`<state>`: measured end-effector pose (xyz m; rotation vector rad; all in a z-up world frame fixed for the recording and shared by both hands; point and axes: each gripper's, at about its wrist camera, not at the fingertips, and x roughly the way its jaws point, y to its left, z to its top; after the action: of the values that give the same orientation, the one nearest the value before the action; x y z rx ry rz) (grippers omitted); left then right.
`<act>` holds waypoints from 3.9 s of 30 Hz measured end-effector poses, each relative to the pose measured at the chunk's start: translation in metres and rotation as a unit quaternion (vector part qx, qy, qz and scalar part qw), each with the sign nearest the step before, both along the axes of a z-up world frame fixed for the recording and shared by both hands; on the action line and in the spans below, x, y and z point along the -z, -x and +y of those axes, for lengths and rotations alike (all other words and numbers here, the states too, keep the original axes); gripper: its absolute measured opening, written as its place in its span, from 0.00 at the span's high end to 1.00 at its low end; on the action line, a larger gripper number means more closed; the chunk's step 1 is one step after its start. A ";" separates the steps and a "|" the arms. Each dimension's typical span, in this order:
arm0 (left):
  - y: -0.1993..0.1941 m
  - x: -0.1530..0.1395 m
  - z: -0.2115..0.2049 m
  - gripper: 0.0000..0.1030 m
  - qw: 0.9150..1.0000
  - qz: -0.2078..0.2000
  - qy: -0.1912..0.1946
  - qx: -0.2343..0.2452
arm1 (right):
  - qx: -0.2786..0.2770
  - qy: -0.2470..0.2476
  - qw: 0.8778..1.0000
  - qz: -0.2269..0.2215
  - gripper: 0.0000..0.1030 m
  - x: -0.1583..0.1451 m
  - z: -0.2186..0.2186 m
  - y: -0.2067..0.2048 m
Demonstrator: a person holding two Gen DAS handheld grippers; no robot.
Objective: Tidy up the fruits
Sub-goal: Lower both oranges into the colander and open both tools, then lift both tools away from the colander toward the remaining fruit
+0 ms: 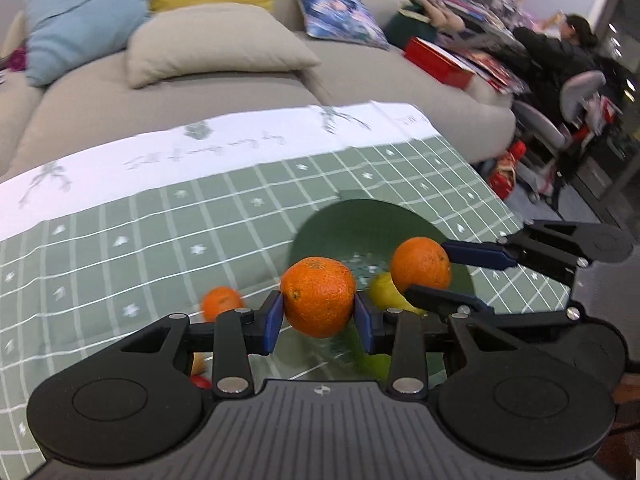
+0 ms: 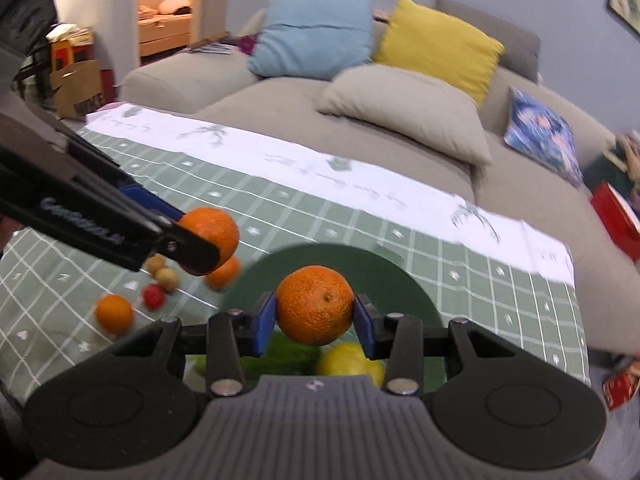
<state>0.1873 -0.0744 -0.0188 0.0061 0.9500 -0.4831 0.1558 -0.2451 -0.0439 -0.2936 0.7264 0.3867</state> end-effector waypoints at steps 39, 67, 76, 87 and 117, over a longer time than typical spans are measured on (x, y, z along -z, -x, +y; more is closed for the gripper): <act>-0.067 0.061 -0.060 0.58 0.982 0.064 -0.123 0.126 | -0.058 -0.023 0.988 0.141 0.62 0.080 -0.028 -0.119; -0.019 0.004 -0.022 0.41 0.996 0.026 -0.068 0.052 | -0.003 -0.017 0.996 0.087 0.50 0.015 -0.026 -0.051; 0.031 -0.035 0.018 0.41 0.998 -0.043 -0.048 -0.003 | 0.031 -0.075 0.995 0.063 0.47 -0.004 0.008 -0.003; 0.086 -0.031 0.065 0.41 0.993 -0.073 -0.068 -0.059 | 0.025 -0.093 0.994 0.056 0.46 -0.001 0.052 0.052; 0.109 0.048 0.102 0.43 0.989 0.007 -0.051 -0.137 | -0.036 -0.034 0.995 0.089 0.70 0.063 0.106 0.069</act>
<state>0.0787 0.0278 -0.0665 -0.0342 0.9720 -0.1813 0.0868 -0.1394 -0.1074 -0.2226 0.8776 0.5096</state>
